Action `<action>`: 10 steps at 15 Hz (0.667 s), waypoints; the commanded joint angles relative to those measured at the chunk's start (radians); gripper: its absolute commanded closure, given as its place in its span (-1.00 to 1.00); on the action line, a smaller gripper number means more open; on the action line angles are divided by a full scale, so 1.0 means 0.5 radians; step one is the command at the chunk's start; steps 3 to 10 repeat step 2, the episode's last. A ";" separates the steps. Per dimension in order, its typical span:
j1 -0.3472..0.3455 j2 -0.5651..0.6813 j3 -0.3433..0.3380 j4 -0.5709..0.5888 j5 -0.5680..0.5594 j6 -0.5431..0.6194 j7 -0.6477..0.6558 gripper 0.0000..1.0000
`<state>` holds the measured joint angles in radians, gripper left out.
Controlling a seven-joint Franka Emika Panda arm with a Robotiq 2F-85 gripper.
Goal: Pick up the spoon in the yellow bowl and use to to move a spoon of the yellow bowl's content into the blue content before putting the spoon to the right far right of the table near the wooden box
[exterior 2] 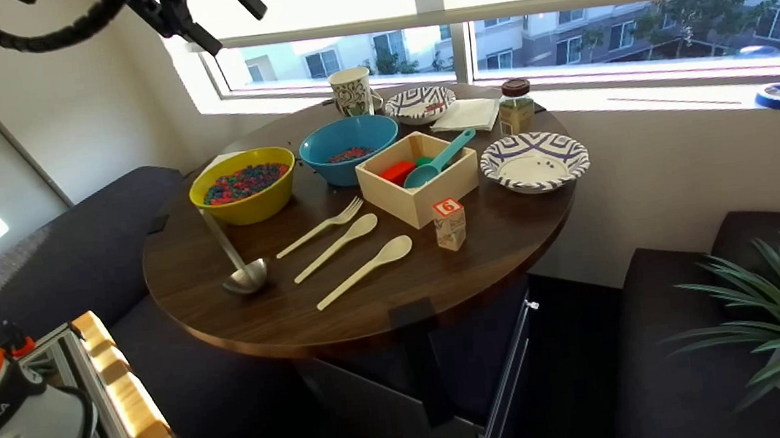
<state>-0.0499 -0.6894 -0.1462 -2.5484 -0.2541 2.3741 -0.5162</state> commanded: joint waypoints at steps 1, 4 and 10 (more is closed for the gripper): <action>0.034 -0.024 -0.020 0.004 -0.029 -0.009 0.012 -1.00; 0.036 -0.035 -0.020 0.004 -0.031 -0.009 0.006 -1.00; 0.036 -0.035 -0.020 0.004 -0.031 -0.009 0.006 -1.00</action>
